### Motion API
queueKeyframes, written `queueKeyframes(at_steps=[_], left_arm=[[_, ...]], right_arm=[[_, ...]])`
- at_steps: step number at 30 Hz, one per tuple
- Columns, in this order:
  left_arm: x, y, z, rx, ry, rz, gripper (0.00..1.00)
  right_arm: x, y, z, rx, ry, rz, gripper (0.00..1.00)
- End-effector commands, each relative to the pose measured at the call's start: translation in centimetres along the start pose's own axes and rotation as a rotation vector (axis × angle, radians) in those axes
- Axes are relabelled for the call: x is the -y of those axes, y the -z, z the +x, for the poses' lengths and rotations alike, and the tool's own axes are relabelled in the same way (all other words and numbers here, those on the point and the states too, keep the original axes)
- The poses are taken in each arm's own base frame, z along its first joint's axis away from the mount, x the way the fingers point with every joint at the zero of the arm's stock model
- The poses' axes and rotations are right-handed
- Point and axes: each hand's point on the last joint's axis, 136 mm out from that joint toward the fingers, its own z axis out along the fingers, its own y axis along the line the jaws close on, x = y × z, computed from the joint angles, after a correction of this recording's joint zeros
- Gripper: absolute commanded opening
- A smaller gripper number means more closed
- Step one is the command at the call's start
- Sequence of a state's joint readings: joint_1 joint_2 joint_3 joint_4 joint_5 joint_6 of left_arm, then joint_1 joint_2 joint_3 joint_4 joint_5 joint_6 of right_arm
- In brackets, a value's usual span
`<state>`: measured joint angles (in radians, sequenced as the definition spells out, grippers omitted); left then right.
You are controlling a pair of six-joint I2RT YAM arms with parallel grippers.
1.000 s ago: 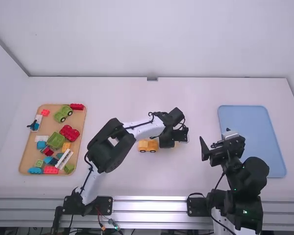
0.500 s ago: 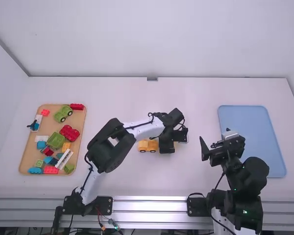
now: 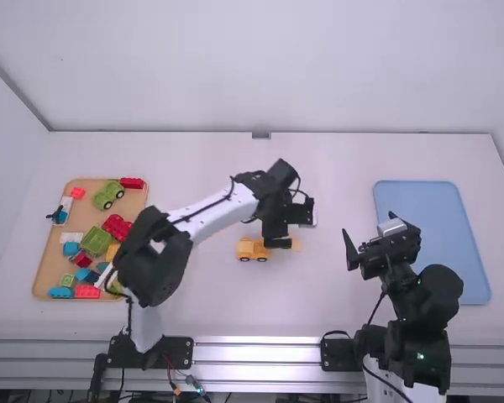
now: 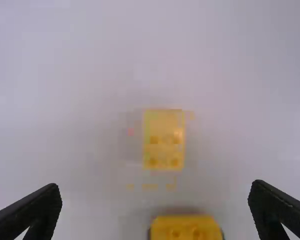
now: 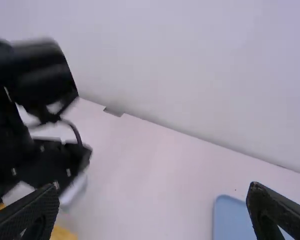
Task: Assemble lego blocks to make yellow taxi
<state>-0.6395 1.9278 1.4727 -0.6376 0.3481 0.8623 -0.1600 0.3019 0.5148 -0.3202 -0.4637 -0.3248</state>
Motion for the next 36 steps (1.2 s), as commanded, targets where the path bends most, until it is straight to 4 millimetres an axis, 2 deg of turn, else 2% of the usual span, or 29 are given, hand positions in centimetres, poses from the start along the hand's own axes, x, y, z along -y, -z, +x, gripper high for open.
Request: queueKeyframes(at_steps=[1, 5, 7, 10, 11, 12, 14, 17, 20, 23, 26, 28, 32, 36], left_arm=[[0.3, 2.8, 0.3, 0.129, -0.036, 0.048, 0.99], [-0.1, 5.0, 2.7, 0.233, 0.004, 0.036, 0.99], [-0.2, 5.9, 4.2, 0.299, 0.040, 0.013, 0.99], [-0.4, 7.1, 5.7, 0.394, 0.071, -0.020, 0.99], [-0.6, 7.8, 6.6, 0.443, 0.096, -0.042, 0.99], [-0.7, 7.9, 6.6, 0.450, 0.100, -0.044, 0.99], [-1.8, 8.6, 8.4, 0.488, 0.178, -0.097, 0.99], [-2.8, 8.6, 10.6, 0.513, 0.363, -0.120, 0.99], [-2.7, 7.9, 11.8, 0.494, 0.450, -0.128, 0.99], [-1.5, 7.0, 12.1, 0.478, 0.365, -0.116, 0.99], [1.4, 6.4, 11.6, 0.532, 0.133, -0.069, 0.99], [3.1, 6.0, 11.3, 0.589, 0.045, -0.049, 0.99], [4.7, 5.0, 11.5, 0.651, 0.004, -0.056, 0.99], [4.7, 4.7, 11.5, 0.697, 0.041, -0.096, 0.99]], right_arm=[[-1.6, -1.6, 0.7, -0.018, 0.010, -0.146, 0.99], [-2.9, -4.6, 1.7, -0.018, 0.060, -0.330, 0.99], [-4.3, -6.4, 2.5, 0.007, 0.101, -0.464, 0.99], [-5.6, -8.1, 3.4, 0.032, 0.111, -0.578, 0.99], [-6.2, -9.2, 4.5, 0.020, 0.109, -0.624, 0.99], [-6.2, -9.3, 4.6, 0.018, 0.111, -0.628, 0.99], [-7.5, -10.6, 6.6, -0.018, 0.138, -0.700, 0.99], [-9.7, -11.5, 9.3, -0.053, 0.197, -0.805, 0.99], [-11.3, -11.8, 11.4, -0.073, 0.244, -0.885, 0.99], [-12.3, -12.1, 13.3, -0.091, 0.262, -0.933, 0.99], [-13.1, -12.1, 15.1, -0.110, 0.274, -0.974, 0.99], [-13.4, -12.1, 16.4, -0.131, 0.264, -0.994, 0.99], [-13.2, -12.7, 18.0, -0.169, 0.221, -1.007, 1.00], [-13.3, -13.2, 19.2, -0.167, 0.240, -1.029, 0.94]])
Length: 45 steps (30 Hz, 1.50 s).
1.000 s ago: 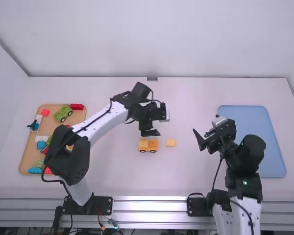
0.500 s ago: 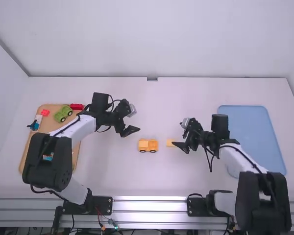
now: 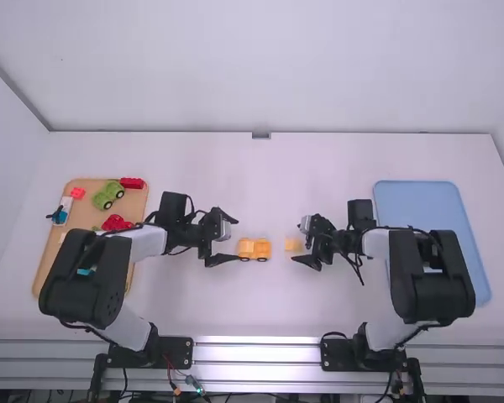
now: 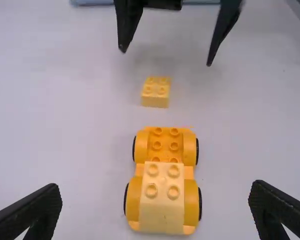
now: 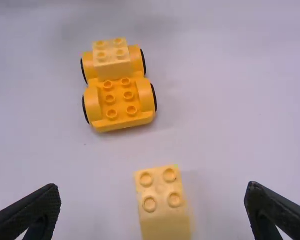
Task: Assemble lego blocks to make yellow taxi
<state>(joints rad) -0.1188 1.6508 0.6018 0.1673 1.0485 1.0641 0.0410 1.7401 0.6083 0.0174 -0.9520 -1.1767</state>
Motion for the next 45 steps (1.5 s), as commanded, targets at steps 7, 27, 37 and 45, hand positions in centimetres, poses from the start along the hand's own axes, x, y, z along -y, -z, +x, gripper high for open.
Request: queueKeyframes(at_steps=[7, 27, 37, 45], left_arm=[[1.5, 0.0, -0.8, 0.081, 0.003, 0.000, 0.99], [1.0, 0.0, -1.2, 0.089, 0.025, -0.004, 0.99], [1.1, -0.1, -1.2, 0.087, 0.022, -0.001, 0.99], [0.7, -0.3, 0.1, 0.028, 0.039, -0.032, 0.99]], right_arm=[[0.3, -0.9, 0.9, 0.008, 0.078, -0.030, 0.88], [0.4, -2.8, 3.1, 0.058, 0.082, -0.157, 0.50], [0.2, -3.0, 4.0, 0.022, 0.040, -0.144, 0.41], [0.0, -2.7, 2.6, 0.087, 0.040, -0.149, 0.22]])
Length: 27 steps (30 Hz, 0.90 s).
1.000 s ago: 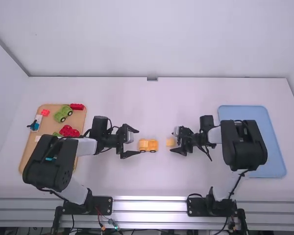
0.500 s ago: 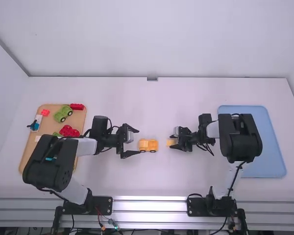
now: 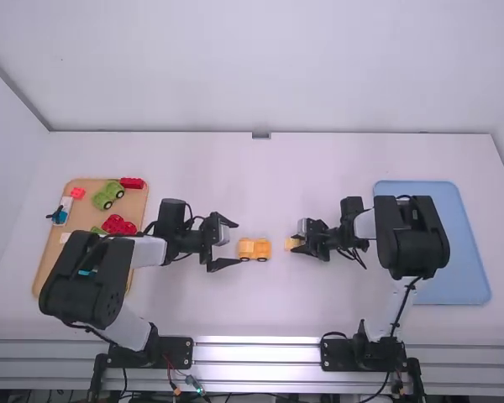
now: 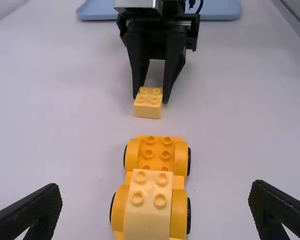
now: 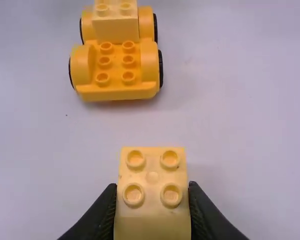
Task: Assemble lego blocks to make yellow taxi
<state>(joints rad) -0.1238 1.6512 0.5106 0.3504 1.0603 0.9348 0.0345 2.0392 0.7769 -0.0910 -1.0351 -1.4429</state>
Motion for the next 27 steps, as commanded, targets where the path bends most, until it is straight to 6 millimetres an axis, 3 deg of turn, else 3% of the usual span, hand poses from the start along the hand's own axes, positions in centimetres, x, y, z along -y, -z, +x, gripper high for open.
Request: queueKeyframes(at_steps=[1, 7, 13, 19, 24, 27], left_arm=[[-0.2, -0.2, 0.2, -0.009, -0.003, -0.002, 0.99], [-0.1, -2.3, 1.8, 0.009, -0.018, 0.037, 0.99], [-0.3, -5.2, 3.2, -0.033, -0.018, 0.084, 0.99], [-0.3, -7.0, 4.4, -0.071, 0.027, 0.137, 0.99], [0.3, -6.9, 4.9, -0.087, 0.000, 0.169, 0.89], [0.9, -6.8, 5.2, -0.087, -0.024, 0.172, 0.78]], right_arm=[[-0.6, 0.4, -1.4, 0.057, -0.018, -0.013, 0.20], [-1.5, 1.1, -5.6, 0.069, 0.039, -0.036, 0.18], [-2.0, 0.4, -8.1, 0.074, 0.088, -0.057, 0.18], [-1.9, -1.7, -8.3, 0.034, 0.063, -0.064, 0.17], [-2.2, -2.7, -7.9, 0.004, 0.056, -0.064, 0.16], [-2.7, -3.3, -7.7, -0.005, 0.056, -0.083, 0.16]])
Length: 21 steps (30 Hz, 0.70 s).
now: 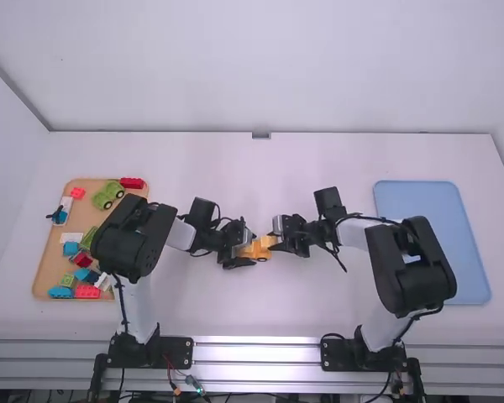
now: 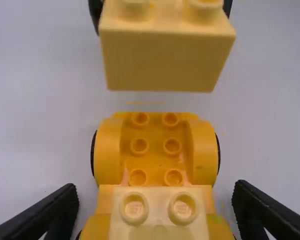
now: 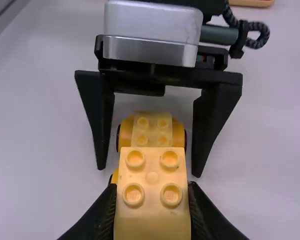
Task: Assemble lego blocks to make yellow taxi
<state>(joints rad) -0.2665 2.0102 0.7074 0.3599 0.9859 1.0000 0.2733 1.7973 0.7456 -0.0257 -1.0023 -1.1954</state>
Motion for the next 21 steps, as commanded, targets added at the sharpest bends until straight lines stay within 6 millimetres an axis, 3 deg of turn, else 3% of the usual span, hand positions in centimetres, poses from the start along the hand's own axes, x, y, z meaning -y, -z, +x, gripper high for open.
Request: queueKeyframes(at_steps=[1, 4, 8, 21], left_arm=[[0.8, -0.2, 0.4, 0.009, -0.029, 0.016, 0.77], [0.8, -0.1, 0.3, 0.019, -0.047, 0.004, 0.64], [0.8, 0.0, 0.4, 0.021, -0.054, -0.003, 0.58], [0.5, -0.3, 0.4, 0.006, -0.052, -0.012, 0.57]], right_arm=[[-0.7, -0.7, 0.8, -0.014, -0.051, -0.023, 0.16], [-0.7, -1.5, 1.1, -0.012, -0.071, -0.031, 0.16], [-0.1, -2.2, 2.2, -0.006, -0.103, -0.020, 0.16], [-0.2, -3.4, 2.9, -0.071, -0.129, -0.013, 0.14]])
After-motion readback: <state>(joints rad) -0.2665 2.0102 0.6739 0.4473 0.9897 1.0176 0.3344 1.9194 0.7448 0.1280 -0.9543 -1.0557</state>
